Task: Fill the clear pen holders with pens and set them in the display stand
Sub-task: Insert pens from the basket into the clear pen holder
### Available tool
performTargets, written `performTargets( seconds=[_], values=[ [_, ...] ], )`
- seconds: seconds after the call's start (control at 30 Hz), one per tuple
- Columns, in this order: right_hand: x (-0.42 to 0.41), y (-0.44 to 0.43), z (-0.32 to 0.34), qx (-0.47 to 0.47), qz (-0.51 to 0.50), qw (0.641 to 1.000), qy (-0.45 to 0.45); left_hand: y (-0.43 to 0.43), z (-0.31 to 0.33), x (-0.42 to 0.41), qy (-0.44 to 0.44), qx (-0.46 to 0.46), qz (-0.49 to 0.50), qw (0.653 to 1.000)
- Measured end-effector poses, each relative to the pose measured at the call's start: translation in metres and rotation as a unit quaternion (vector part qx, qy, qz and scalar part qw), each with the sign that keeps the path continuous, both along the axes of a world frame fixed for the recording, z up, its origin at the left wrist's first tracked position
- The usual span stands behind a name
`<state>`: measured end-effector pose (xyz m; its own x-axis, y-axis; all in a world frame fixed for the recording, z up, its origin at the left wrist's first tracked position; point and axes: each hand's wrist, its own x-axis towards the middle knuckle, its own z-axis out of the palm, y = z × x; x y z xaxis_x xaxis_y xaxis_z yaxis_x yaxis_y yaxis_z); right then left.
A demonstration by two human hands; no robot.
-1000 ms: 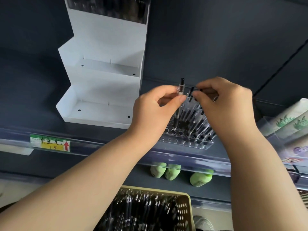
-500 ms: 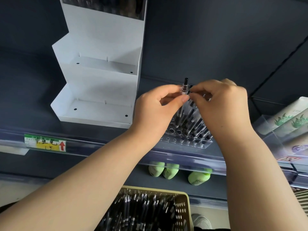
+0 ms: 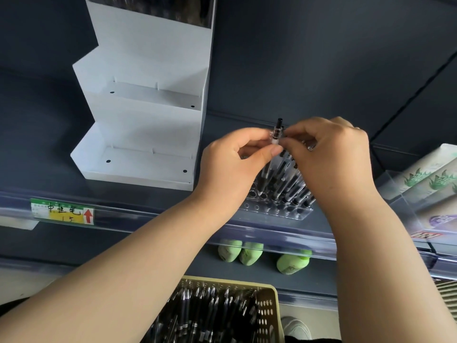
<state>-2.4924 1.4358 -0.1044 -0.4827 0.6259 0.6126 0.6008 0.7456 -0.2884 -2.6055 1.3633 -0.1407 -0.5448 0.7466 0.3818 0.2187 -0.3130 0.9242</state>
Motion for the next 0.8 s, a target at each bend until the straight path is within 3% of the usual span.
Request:
performTargets(
  seconds=[0.8],
  values=[
    [-0.0041, -0.0009, -0.0021, 0.022, -0.024, 0.999, -0.018, 0.0015, -0.0040, 0.0031, -0.003, 0.018, 0.006, 1.000]
  ],
)
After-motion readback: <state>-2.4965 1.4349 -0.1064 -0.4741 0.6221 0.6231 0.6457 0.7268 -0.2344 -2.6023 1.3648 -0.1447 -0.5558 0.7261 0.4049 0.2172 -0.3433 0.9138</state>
